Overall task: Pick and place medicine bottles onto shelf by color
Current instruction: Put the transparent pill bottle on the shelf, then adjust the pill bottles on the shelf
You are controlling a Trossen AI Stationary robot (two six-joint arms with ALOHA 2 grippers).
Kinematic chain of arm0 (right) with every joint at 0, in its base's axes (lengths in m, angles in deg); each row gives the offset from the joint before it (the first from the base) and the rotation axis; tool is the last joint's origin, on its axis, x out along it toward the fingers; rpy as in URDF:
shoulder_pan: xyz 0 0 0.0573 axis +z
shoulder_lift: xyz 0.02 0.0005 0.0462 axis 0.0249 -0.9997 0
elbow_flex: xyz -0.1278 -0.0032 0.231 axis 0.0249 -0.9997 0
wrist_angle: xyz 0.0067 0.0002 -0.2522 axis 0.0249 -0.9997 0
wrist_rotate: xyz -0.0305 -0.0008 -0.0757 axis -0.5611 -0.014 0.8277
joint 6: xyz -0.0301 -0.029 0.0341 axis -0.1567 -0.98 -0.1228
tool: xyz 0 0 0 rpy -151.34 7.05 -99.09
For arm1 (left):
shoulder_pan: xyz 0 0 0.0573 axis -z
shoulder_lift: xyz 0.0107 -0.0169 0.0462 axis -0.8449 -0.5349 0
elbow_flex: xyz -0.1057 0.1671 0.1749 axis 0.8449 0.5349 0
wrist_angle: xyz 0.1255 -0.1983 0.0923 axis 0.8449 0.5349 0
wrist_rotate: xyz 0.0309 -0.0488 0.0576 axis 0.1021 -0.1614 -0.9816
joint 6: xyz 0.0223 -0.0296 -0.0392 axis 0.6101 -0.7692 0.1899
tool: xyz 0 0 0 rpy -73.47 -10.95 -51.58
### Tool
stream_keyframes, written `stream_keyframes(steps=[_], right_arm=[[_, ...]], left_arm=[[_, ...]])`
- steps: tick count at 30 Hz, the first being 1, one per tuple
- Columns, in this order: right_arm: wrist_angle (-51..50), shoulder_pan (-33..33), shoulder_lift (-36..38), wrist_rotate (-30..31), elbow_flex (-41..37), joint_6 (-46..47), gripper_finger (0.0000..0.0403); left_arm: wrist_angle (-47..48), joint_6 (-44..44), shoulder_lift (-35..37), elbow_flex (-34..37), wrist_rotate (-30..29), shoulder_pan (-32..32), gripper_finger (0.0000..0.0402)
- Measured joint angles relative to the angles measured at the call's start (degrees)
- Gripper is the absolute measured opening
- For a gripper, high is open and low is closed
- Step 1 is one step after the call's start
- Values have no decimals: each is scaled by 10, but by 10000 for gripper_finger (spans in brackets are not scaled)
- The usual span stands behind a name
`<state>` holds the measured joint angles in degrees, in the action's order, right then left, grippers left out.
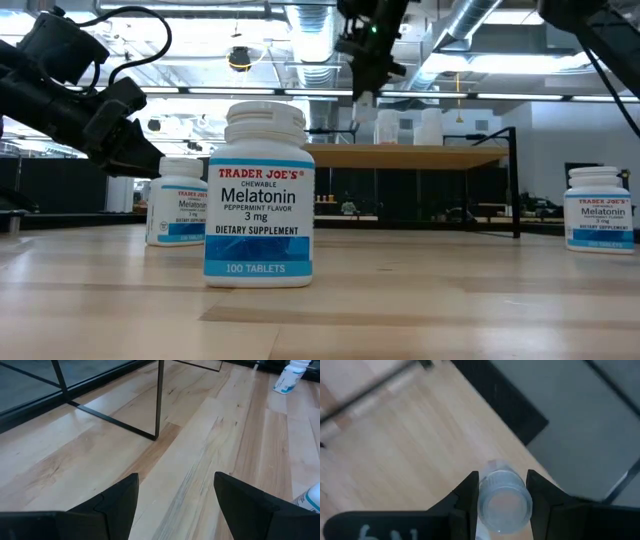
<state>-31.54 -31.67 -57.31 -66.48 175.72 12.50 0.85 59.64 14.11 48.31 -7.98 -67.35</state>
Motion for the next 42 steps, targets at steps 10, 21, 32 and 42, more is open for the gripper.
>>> stream_keyframes(steps=[10, 21, 32, 42], right_arm=[[-20, -14, -31, -13, -11, 4, 123], [-53, -26, -57, -5, -11, -3, 124], [-47, -29, -55, -5, -10, -2, 177], [-45, -31, -55, -4, -10, -1, 221]], left_arm=[[0, 15, 0, 0, -2, 0, 247], [0, 15, 0, 0, -2, 0, 247], [0, 15, 0, 0, -2, 0, 247], [0, 15, 0, 0, -1, 0, 247]])
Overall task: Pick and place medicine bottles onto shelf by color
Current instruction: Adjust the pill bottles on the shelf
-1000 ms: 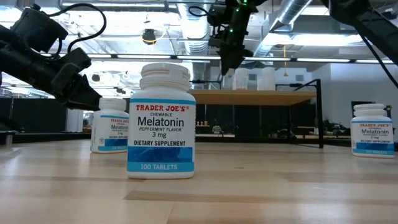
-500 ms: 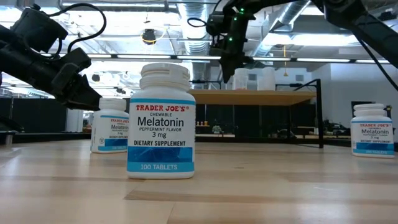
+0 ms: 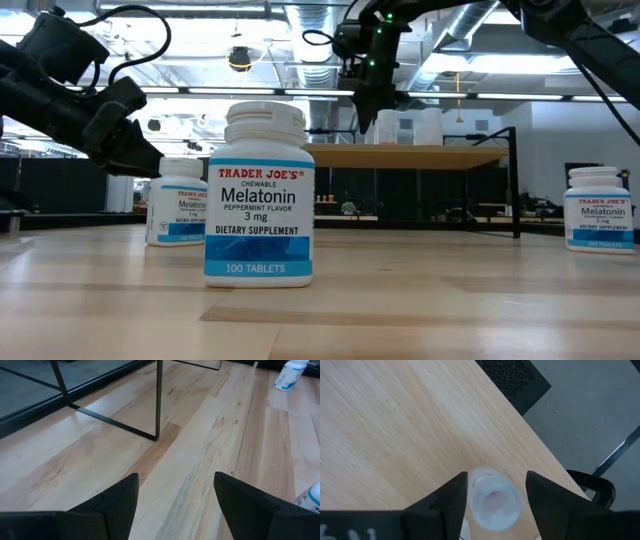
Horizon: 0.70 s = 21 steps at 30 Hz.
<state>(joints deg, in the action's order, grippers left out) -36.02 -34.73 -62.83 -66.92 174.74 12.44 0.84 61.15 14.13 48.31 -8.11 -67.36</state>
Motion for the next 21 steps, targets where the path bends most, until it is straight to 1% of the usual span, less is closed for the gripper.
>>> stream_keyframes(steps=[5, 9, 11, 16, 21], right_arm=[[5, -4, 0, 2, 4, -2, 233], [11, -10, 10, 3, 12, -6, 232], [7, -13, 18, 14, 14, -11, 229], [-9, -12, 66, 18, 13, -21, 218], [-39, 12, 133, 18, 12, -16, 208]], left_arm=[[0, 0, 0, 0, 0, 0, 247], [0, 0, 0, 0, 0, 0, 247], [0, 0, 0, 0, 1, 0, 247], [0, 0, 0, 0, 1, 0, 247], [0, 0, 0, 0, 0, 0, 247]])
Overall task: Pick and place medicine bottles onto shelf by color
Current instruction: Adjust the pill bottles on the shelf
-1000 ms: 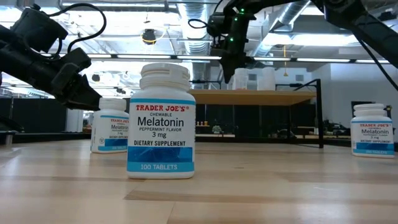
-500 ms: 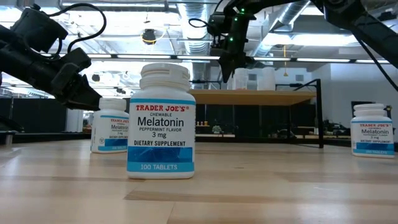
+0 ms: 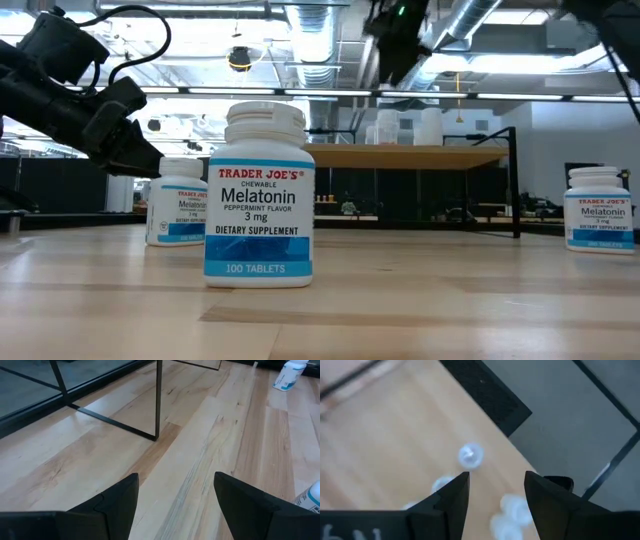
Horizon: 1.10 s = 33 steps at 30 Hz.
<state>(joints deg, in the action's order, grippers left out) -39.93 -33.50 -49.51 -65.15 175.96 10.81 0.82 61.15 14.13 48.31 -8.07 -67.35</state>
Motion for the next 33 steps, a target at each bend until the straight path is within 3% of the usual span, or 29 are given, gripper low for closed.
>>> stream_keyframes(steps=[5, 11, 16, 21, 25, 28, 33], right_arm=[[-67, 56, 70, -1, 0, 1, 199], [-62, 157, 170, -5, -37, 5, 191], [-64, 250, 271, 13, -131, 61, 185], [-47, 342, 369, 122, -293, 177, 177], [43, 393, 429, 216, -455, 284, 171], [172, 406, 456, 265, -575, 339, 167], [374, 393, 442, 253, -721, 317, 157]], left_arm=[[0, 0, 0, 0, 0, 0, 247], [0, -5, 0, 0, 0, 0, 247], [0, -32, 0, 0, -1, 0, 247], [0, -35, 0, 0, 0, 0, 247], [0, -36, 0, 0, 0, 0, 247], [0, -36, 0, 0, 0, 0, 247], [0, -36, 0, 0, 0, 0, 247]])
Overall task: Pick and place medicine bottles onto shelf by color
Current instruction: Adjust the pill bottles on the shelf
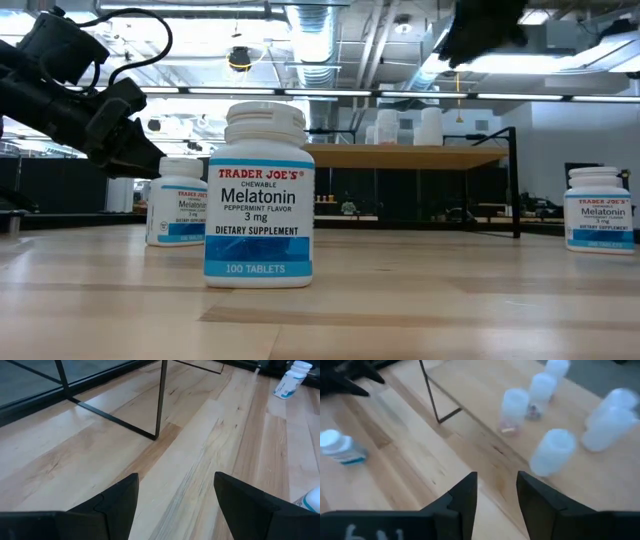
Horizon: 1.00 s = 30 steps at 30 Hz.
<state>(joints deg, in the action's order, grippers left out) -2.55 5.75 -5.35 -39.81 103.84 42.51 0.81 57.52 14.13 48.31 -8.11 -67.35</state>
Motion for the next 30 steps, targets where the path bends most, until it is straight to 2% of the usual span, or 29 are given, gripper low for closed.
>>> stream_keyframes(steps=[5, 11, 19, 30], right_arm=[[79, -42, -45, -1, -47, -6, 144], [134, -88, -96, -2, -49, -47, 129], [128, -137, -105, -2, -49, -56, 118], [118, -196, -104, -3, -49, -121, 118]], left_arm=[[0, -1, 0, 0, 0, 0, 247], [0, -1, 0, 0, 0, 0, 247], [0, 2, 0, 0, 0, 0, 247], [0, 14, 0, 0, 0, 0, 247]])
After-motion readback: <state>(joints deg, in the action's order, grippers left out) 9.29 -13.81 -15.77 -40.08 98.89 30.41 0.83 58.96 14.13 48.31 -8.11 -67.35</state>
